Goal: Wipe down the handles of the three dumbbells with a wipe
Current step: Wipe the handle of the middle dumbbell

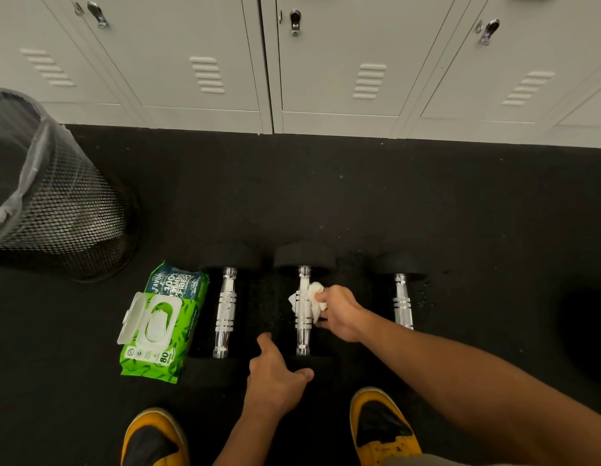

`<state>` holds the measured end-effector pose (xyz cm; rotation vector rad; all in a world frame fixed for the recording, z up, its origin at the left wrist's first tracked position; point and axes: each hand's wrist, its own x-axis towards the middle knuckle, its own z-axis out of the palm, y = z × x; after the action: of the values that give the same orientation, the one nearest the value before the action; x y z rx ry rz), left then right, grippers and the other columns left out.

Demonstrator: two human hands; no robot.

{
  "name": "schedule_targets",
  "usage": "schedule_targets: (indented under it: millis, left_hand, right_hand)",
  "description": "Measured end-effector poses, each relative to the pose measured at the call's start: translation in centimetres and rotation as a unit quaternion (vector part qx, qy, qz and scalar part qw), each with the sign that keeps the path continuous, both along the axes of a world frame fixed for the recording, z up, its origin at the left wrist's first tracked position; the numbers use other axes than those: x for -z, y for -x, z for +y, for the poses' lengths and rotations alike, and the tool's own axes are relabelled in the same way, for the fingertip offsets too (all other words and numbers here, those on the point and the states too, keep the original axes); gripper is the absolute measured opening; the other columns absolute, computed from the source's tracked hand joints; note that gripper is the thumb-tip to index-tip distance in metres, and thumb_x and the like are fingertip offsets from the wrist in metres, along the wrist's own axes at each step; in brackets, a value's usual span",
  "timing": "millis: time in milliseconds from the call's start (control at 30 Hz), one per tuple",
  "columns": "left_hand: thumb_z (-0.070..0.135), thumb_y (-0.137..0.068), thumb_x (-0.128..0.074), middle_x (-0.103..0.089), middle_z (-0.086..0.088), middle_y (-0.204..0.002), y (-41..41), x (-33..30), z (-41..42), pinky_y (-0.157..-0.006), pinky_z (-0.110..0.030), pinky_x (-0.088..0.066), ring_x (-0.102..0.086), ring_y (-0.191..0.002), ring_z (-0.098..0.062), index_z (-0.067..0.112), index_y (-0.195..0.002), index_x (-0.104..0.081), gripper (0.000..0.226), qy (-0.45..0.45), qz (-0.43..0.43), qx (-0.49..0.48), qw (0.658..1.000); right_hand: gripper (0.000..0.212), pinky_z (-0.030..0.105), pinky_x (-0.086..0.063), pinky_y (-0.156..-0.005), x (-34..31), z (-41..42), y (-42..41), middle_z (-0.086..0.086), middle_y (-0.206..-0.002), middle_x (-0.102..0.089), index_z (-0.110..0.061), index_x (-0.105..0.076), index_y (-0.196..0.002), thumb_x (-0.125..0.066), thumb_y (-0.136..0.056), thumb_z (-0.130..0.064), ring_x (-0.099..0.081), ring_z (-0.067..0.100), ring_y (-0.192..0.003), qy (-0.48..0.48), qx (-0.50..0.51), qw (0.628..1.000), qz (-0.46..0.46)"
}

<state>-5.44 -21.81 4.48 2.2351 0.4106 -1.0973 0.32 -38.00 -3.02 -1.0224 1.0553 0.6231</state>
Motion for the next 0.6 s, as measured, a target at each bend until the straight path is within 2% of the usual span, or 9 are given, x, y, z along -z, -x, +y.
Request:
schedule_targets:
  millis: [200,400,533,600]
  left_hand:
    - [0.030,-0.074,-0.082,-0.048,-0.016,-0.135,-0.1,0.1,0.1,-0.100,-0.039,-0.046,-0.054,-0.119,-0.031,0.019,-0.146,-0.017,0.098,-0.002,-0.005,0.002,1.000]
    - [0.028,-0.075,-0.081,-0.045,-0.018,-0.138,0.1,-0.2,-0.3,-0.099,-0.038,-0.045,-0.052,-0.121,-0.033,0.017,-0.146,-0.018,0.095,-0.003,-0.015,0.005,1.000]
    - [0.029,-0.074,-0.081,-0.046,-0.018,-0.136,0.1,-0.5,-0.3,-0.100,-0.038,-0.046,-0.054,-0.119,-0.032,0.016,-0.146,-0.018,0.097,-0.008,-0.019,0.004,1.000]
    - [0.030,-0.074,-0.081,-0.046,-0.019,-0.136,0.2,-0.7,-0.4,-0.100,-0.038,-0.044,-0.053,-0.119,-0.033,0.015,-0.145,-0.019,0.095,-0.012,-0.021,0.010,1.000]
  right_hand:
    - [0.037,0.043,-0.054,-0.095,1.2,0.9,3.3,0.018,-0.112,-0.070,-0.001,-0.057,-0.126,-0.042,-0.092,-0.003,-0.068,0.029,-0.104,0.010,-0.064,0.998,0.011]
    - [0.020,0.036,-0.052,-0.090,0.6,1.1,5.0,0.009,-0.103,-0.069,-0.011,-0.069,-0.101,-0.056,-0.086,-0.011,-0.063,0.020,-0.095,0.128,-0.202,0.971,-0.001]
    - [0.017,0.030,-0.048,-0.083,-0.4,0.6,5.8,0.002,-0.097,-0.065,-0.019,-0.067,-0.099,-0.057,-0.088,-0.011,-0.059,0.014,-0.091,0.139,-0.271,0.952,-0.021]
    - [0.015,0.030,-0.047,-0.082,-0.8,0.2,6.0,-0.003,-0.088,-0.062,-0.022,-0.065,-0.086,-0.056,-0.089,-0.010,-0.057,0.011,-0.086,0.137,-0.282,0.949,-0.039]
